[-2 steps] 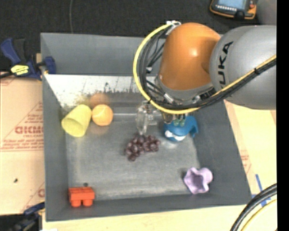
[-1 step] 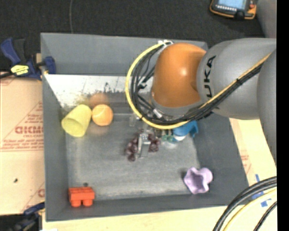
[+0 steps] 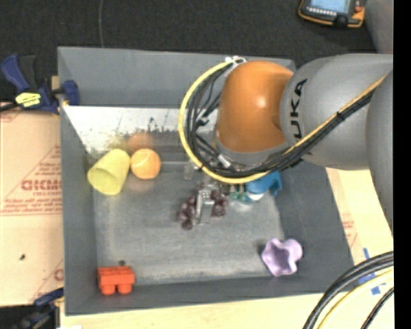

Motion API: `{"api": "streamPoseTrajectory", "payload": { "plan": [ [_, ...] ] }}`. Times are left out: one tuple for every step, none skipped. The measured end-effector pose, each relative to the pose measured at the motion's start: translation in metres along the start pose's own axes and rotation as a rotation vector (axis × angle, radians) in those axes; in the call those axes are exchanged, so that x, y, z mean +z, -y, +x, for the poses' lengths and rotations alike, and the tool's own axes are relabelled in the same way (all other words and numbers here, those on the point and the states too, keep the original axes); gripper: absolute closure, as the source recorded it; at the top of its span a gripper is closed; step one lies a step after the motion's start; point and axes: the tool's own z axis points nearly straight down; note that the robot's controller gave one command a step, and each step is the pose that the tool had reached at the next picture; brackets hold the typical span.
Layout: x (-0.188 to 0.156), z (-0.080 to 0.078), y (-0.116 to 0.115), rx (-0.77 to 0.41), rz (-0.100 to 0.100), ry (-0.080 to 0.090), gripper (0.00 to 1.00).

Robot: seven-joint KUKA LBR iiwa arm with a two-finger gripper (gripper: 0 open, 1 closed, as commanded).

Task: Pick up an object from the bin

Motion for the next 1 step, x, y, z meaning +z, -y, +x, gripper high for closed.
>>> {"api": "streamPoseTrajectory", "payload": {
  "plan": [
    [0.019,0.0043,0.0269,-0.072,0.001,0.002,0.0]
  ]
}}
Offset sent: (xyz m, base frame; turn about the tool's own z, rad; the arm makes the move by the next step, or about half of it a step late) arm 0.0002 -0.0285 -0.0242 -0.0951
